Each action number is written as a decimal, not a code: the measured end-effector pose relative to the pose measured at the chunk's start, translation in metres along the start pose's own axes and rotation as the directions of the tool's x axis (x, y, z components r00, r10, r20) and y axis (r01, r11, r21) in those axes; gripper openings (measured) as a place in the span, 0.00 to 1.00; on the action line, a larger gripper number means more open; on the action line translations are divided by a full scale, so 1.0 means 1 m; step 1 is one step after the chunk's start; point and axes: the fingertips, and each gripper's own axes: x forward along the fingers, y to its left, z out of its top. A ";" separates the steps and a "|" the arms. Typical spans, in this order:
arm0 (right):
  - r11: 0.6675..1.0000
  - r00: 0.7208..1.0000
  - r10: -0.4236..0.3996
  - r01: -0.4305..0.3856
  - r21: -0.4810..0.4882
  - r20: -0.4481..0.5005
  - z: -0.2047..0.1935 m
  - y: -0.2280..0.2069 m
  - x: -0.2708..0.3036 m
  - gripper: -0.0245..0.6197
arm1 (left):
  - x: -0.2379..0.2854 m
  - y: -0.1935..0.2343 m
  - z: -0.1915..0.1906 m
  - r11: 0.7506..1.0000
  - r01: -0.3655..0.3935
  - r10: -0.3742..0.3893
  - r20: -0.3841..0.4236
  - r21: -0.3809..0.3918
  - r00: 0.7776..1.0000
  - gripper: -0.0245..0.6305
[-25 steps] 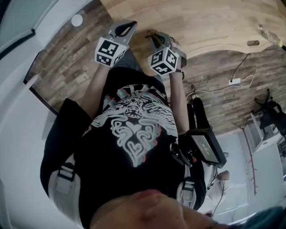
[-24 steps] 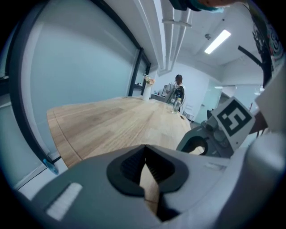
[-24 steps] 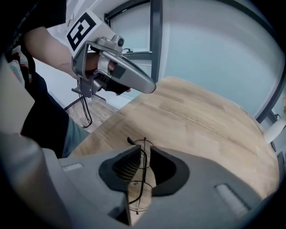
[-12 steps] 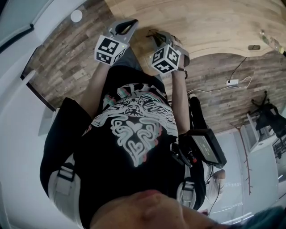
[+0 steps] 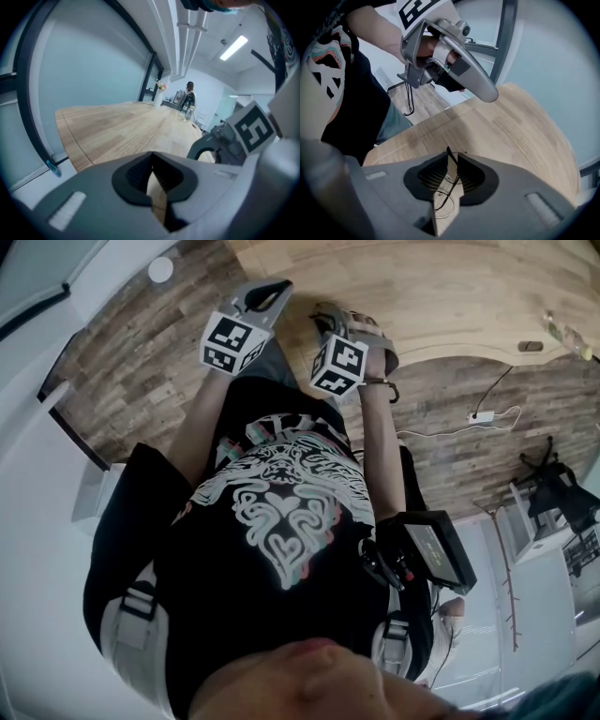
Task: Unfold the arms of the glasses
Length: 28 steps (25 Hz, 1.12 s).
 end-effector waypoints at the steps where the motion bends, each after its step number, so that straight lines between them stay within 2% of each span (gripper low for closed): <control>1: 1.000 1.000 0.010 -0.011 -0.016 -0.005 0.002 0.002 0.002 0.14 | -0.001 0.001 0.000 1.000 -0.001 0.001 0.001 -0.001 1.000 0.02; 15: 0.980 1.000 0.017 -0.020 -0.198 -0.017 0.028 0.012 0.011 0.14 | -0.014 0.016 -0.010 0.999 -0.016 0.016 -0.012 -0.045 1.000 0.02; 19: 0.971 0.998 0.037 -0.049 -0.236 -0.056 0.023 0.015 0.017 0.15 | -0.015 0.019 -0.014 0.998 -0.016 0.015 -0.020 -0.067 1.000 0.02; 21: 0.967 0.995 0.059 -0.078 -0.244 -0.084 0.017 0.019 0.019 0.22 | -0.016 0.020 -0.014 0.997 -0.016 0.014 -0.020 -0.074 1.000 0.02; 24: 0.965 0.995 0.049 -0.068 -0.253 -0.082 0.016 0.019 0.021 0.22 | -0.017 0.022 -0.015 0.997 -0.018 0.017 -0.020 -0.080 1.000 0.02; 27: 0.962 0.997 0.024 -0.042 -0.268 -0.072 0.017 0.017 0.021 0.20 | -0.016 0.025 -0.016 0.996 -0.020 0.018 -0.022 -0.085 1.000 0.02; 28: 0.960 0.998 0.004 -0.023 -0.281 -0.067 0.018 0.014 0.021 0.10 | -0.016 0.025 -0.016 0.996 -0.019 0.017 -0.024 -0.085 1.000 0.02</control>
